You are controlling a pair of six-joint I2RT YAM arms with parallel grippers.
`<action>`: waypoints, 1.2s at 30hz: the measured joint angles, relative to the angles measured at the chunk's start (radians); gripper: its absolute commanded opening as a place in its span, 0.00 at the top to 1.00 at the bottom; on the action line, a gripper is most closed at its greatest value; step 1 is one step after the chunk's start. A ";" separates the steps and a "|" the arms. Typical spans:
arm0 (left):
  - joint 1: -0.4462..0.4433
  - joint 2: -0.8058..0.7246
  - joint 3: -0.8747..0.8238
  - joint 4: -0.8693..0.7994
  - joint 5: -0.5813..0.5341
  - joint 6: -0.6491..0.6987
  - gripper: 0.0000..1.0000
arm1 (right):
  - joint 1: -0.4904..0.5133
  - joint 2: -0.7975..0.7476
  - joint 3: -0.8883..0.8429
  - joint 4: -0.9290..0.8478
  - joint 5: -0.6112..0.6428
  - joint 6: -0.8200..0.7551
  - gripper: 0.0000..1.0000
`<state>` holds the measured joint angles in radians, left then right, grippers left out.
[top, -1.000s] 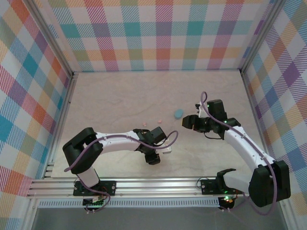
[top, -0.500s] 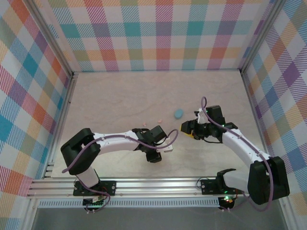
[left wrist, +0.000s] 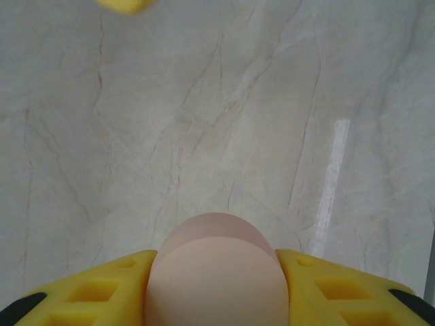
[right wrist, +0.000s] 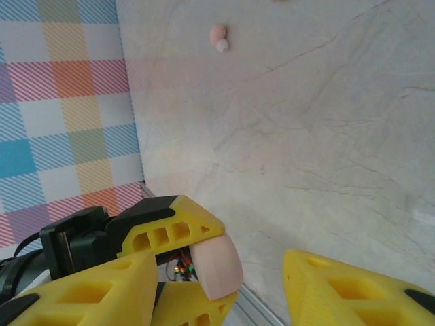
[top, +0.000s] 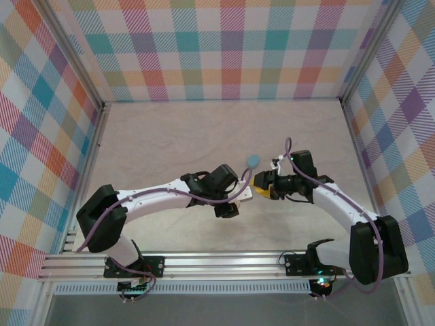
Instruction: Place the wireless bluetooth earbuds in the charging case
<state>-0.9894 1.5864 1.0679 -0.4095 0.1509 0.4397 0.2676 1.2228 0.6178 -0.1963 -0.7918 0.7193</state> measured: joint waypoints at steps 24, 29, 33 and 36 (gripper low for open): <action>0.044 -0.008 0.092 0.055 0.097 -0.005 0.52 | 0.068 0.005 0.014 0.061 -0.135 0.007 0.44; 0.059 -0.027 0.092 0.081 0.121 -0.020 0.52 | 0.069 0.007 0.014 0.061 -0.153 0.003 0.47; 0.061 -0.030 0.092 0.101 0.131 -0.029 0.52 | 0.086 0.017 0.018 0.056 -0.167 -0.004 0.56; 0.062 -0.030 0.092 0.102 0.139 -0.032 0.51 | 0.093 0.026 0.024 0.054 -0.172 -0.006 0.67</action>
<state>-0.9276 1.5562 1.1595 -0.3073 0.2901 0.4080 0.3607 1.2488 0.6418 -0.1421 -0.9638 0.7132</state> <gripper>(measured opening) 0.481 0.381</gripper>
